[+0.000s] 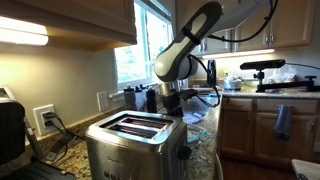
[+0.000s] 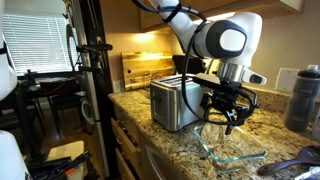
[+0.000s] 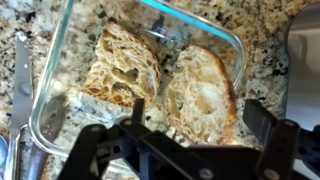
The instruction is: Put a slice of bread in the toaster
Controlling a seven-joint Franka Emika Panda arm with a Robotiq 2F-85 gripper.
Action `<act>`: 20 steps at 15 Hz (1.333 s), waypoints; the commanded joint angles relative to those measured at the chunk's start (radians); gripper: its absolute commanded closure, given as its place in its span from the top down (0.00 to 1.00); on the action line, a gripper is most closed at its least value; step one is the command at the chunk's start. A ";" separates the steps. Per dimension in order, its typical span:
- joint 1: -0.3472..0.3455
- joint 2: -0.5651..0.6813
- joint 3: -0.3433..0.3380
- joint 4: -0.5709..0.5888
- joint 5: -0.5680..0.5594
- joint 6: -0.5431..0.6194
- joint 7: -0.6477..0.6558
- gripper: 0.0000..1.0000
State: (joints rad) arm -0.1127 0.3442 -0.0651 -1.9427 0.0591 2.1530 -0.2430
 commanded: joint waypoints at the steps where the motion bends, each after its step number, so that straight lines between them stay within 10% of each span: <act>1: 0.003 0.015 0.008 0.040 -0.013 -0.020 0.031 1.00; 20: 0.029 0.031 -0.010 0.027 -0.128 -0.002 0.154 1.00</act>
State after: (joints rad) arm -0.1013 0.3805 -0.0639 -1.9057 -0.0283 2.1526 -0.1379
